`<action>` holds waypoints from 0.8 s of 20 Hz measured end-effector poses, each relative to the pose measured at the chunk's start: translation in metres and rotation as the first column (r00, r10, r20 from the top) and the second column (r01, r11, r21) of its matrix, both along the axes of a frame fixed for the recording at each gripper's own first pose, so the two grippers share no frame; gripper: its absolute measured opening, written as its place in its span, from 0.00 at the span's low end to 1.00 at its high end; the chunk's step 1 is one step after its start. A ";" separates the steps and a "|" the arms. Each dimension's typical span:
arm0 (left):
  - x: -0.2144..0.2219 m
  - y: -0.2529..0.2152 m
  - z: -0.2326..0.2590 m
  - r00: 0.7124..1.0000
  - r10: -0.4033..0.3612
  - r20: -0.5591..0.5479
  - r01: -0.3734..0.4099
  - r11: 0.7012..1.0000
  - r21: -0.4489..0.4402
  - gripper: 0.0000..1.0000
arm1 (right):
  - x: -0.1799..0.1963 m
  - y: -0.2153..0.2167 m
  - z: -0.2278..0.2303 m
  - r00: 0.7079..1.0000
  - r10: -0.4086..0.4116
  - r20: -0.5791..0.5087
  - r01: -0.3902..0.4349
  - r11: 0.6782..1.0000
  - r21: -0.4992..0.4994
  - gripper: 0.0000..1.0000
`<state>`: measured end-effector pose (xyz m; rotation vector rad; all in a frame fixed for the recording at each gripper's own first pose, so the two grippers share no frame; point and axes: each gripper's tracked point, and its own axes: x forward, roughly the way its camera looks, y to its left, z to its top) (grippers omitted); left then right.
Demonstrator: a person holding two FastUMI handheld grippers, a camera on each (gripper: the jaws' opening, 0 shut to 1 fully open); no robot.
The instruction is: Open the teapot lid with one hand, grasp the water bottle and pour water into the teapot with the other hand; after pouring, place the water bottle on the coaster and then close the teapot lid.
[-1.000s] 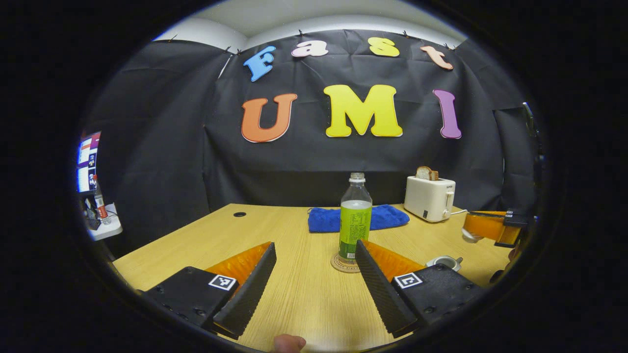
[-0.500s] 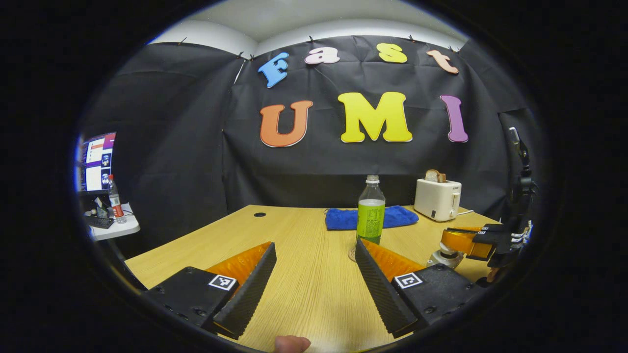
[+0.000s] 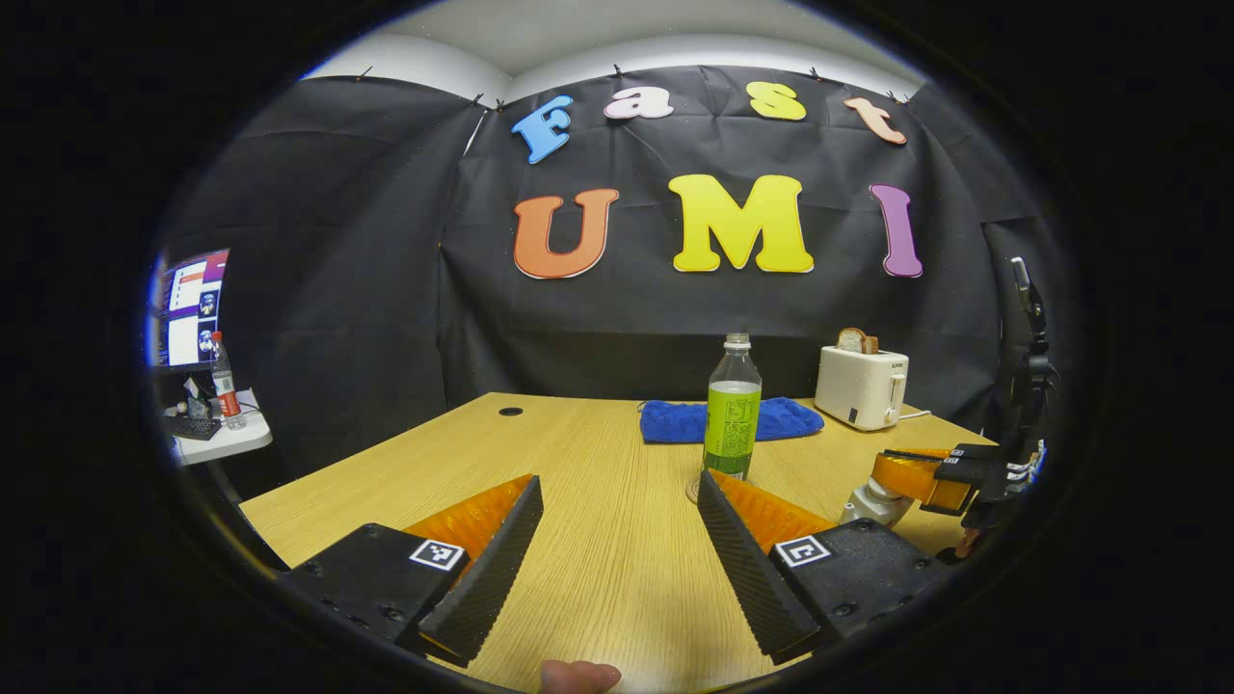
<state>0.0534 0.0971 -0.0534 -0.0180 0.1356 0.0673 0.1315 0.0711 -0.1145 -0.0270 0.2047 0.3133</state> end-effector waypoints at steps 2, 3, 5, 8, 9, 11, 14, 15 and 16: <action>0.000 -0.002 0.001 1.000 0.000 -0.003 0.000 1.000 0.003 1.00 | 0.002 -0.001 -0.002 1.000 -0.005 -0.007 0.005 1.000 -0.002 0.00; -0.001 -0.003 0.001 1.000 -0.001 -0.003 0.001 1.000 0.004 1.00 | 0.001 -0.001 -0.002 1.000 -0.010 -0.010 0.010 1.000 -0.004 0.00; -0.002 -0.005 0.002 1.000 0.000 -0.005 0.000 1.000 0.006 1.00 | 0.002 -0.003 0.001 1.000 -0.015 -0.002 0.015 1.000 -0.002 0.02; -0.005 -0.009 0.007 1.000 0.000 -0.001 0.000 1.000 0.006 1.00 | -0.002 -0.005 0.013 0.999 -0.025 0.021 0.025 1.000 0.012 0.06; -0.005 -0.011 0.011 1.000 -0.002 0.002 0.002 1.000 0.009 1.00 | -0.002 -0.009 0.021 0.999 -0.038 0.039 0.037 0.999 0.018 0.10; -0.008 -0.019 0.017 1.000 -0.009 0.012 0.009 1.000 0.015 1.00 | -0.005 -0.018 0.040 0.996 -0.062 0.070 0.059 0.998 0.037 0.42; -0.010 -0.038 0.029 0.999 -0.025 0.034 0.025 1.000 0.014 1.00 | -0.021 -0.038 0.070 0.985 -0.109 0.131 0.107 0.994 0.026 0.70; -0.011 -0.042 0.033 0.999 -0.020 0.042 0.019 1.000 0.019 1.00 | -0.027 -0.044 0.080 0.980 -0.123 0.154 0.122 0.992 0.022 0.72; -0.012 -0.049 0.037 0.998 -0.022 0.052 0.021 1.000 0.018 1.00 | -0.036 -0.054 0.091 0.973 -0.146 0.178 0.143 0.989 0.025 0.81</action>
